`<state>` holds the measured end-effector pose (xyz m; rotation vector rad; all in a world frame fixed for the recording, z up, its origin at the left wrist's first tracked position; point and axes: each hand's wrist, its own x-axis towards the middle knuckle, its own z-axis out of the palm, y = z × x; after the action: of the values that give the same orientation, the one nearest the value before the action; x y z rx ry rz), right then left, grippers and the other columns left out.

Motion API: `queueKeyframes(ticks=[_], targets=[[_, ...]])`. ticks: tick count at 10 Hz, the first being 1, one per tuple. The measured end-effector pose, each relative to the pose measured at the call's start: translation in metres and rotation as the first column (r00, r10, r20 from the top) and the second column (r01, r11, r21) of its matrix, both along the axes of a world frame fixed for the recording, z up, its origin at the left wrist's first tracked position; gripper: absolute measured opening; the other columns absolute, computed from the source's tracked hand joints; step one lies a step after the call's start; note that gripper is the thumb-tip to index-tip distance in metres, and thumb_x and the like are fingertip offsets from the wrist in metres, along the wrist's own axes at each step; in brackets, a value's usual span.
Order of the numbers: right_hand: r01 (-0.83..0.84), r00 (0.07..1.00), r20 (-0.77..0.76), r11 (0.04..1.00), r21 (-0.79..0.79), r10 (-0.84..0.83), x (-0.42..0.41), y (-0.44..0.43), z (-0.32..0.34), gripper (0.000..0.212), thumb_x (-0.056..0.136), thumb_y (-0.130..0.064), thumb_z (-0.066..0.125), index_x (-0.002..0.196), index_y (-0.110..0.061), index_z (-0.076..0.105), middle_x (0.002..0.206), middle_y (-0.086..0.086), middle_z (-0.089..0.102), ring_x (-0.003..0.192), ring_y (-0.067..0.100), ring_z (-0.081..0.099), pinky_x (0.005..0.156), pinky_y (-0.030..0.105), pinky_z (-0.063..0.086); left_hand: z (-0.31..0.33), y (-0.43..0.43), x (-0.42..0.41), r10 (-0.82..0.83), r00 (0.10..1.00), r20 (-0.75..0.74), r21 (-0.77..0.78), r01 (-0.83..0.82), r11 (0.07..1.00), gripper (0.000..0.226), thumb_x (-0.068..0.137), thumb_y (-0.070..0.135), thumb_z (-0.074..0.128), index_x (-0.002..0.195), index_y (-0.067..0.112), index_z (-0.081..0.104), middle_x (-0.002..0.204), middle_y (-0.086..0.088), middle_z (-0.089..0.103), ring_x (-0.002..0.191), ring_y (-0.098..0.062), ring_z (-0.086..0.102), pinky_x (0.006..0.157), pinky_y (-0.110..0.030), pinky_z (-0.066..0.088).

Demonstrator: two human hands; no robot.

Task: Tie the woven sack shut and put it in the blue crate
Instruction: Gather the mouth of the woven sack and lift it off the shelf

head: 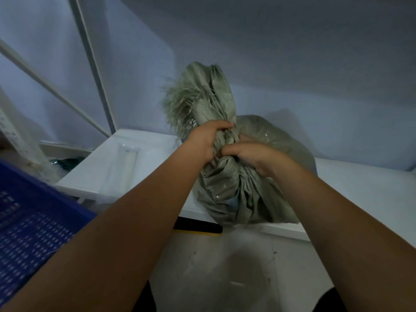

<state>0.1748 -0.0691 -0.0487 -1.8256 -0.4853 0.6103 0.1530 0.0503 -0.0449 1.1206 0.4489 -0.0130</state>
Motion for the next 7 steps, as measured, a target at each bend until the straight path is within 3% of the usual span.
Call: queueKeyframes(ticks=[1,2,3,4,5,6,7], targets=[[-0.031,0.945,0.296,0.936,-0.35,0.142,-0.009,0.012,-0.004,0.044,0.081,-0.01,0.069,0.124,-0.016,0.063,0.114,0.007,0.067,0.102,0.023,0.065,0.092,0.035,0.054,-0.01,0.009,0.01,0.121,0.989,-0.083,0.029,-0.119,0.993,0.04,0.081,0.018,0.078,0.113,-0.003,0.066,0.098,-0.015,0.072,0.088,-0.03,0.068,0.074,-0.04,0.06],[0.029,0.847,0.443,0.805,-0.593,0.295,-0.018,0.018,-0.007,0.048,0.086,-0.016,0.066,0.133,-0.012,0.055,0.117,0.006,0.059,0.1,0.021,0.058,0.083,0.025,0.047,-0.021,0.019,0.013,0.173,0.978,-0.113,0.034,-0.17,0.985,0.042,0.086,0.02,0.074,0.12,-0.001,0.063,0.106,-0.011,0.069,0.101,-0.027,0.065,0.091,-0.042,0.054],[0.154,0.638,0.603,0.687,-0.71,0.48,-0.027,0.018,-0.014,0.038,0.087,-0.022,0.062,0.124,-0.011,0.055,0.119,0.012,0.061,0.103,0.028,0.061,0.085,0.031,0.05,-0.02,0.032,0.011,0.18,0.975,-0.13,0.05,-0.174,0.983,0.031,0.098,0.018,0.059,0.122,-0.002,0.062,0.114,-0.01,0.067,0.114,-0.028,0.061,0.104,-0.04,0.047],[0.24,0.421,0.675,0.643,-0.727,0.606,-0.03,0.017,-0.019,0.035,0.089,-0.026,0.06,0.119,-0.008,0.055,0.114,0.013,0.064,0.101,0.032,0.063,0.078,0.031,0.044,-0.016,0.054,0.012,0.271,0.954,-0.125,0.059,-0.265,0.962,0.019,0.097,0.019,0.06,0.089,0.001,0.063,0.118,-0.014,0.067,0.096,-0.028,0.063,0.096,-0.043,0.051],[0.241,0.374,0.671,0.631,-0.737,0.64,-0.028,0.016,-0.018,0.035,0.09,-0.025,0.058,0.121,-0.01,0.055,0.113,0.013,0.064,0.1,0.033,0.063,0.074,0.031,0.041,-0.024,0.074,0.017,0.332,0.94,-0.075,0.085,-0.326,0.942,0.015,0.089,0.017,0.066,0.094,0.003,0.063,0.104,-0.014,0.067,0.087,-0.027,0.063,0.081,-0.038,0.056],[0.217,0.409,0.634,0.606,-0.766,0.656,-0.024,0.009,-0.014,0.03,0.089,-0.022,0.059,0.116,-0.011,0.056,0.111,0.012,0.063,0.099,0.031,0.063,0.071,0.029,0.038,-0.025,0.088,0.018,0.424,0.905,0.031,0.067,-0.425,0.903,0.032,0.078,0.018,0.069,0.108,0.008,0.061,0.118,-0.015,0.065,0.095,-0.027,0.066,0.079,-0.035,0.058],[0.179,0.469,0.599,0.594,-0.784,0.649,-0.02,0.005,-0.012,0.026,0.086,-0.018,0.059,0.111,-0.013,0.057,0.108,0.011,0.062,0.094,0.03,0.061,0.072,0.028,0.041,-0.006,0.073,-0.015,0.389,0.917,0.084,0.245,-0.397,0.885,0.026,0.095,0.003,0.054,0.12,0.008,0.061,0.088,-0.003,0.056,0.066,-0.004,0.062,0.047,-0.01,0.042]])
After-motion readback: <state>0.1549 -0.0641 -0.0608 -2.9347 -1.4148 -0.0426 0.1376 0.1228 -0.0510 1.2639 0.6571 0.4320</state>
